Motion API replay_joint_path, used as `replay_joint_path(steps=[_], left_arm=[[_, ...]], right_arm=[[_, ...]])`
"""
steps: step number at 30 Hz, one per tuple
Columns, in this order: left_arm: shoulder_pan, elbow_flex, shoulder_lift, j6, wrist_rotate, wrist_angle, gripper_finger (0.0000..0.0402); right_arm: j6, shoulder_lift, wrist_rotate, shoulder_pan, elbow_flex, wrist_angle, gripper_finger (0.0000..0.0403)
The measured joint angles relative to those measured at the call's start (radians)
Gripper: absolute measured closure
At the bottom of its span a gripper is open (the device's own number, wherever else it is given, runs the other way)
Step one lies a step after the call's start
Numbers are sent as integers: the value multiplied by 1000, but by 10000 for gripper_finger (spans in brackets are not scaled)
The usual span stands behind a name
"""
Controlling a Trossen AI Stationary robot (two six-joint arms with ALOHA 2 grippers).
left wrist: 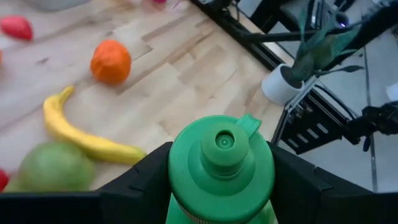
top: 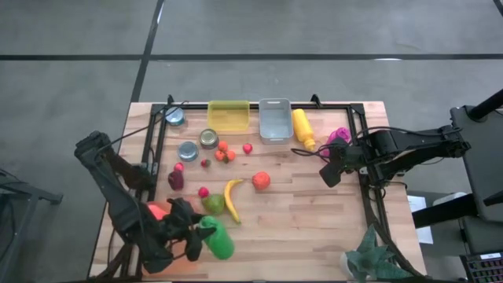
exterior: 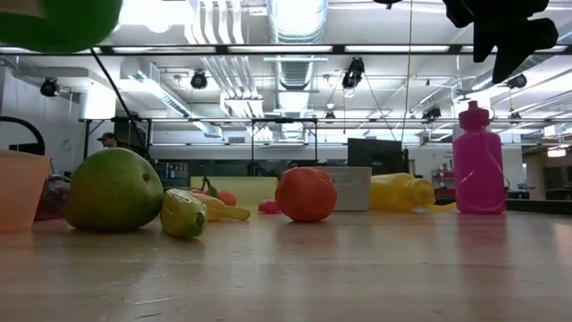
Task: Pick & Place Food Item
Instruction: Put the green tumbler into the orange bin
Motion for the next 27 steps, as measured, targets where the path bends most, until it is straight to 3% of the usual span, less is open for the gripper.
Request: replay_joint_path(steps=[10,27], left_arm=[[-33,16,-1,-199,19,-112,194],[-39,171,-3,-200,356,-397,194]], right_arm=[[0,0,0,0,0,0,99],[0,0,0,0,0,0,99]])
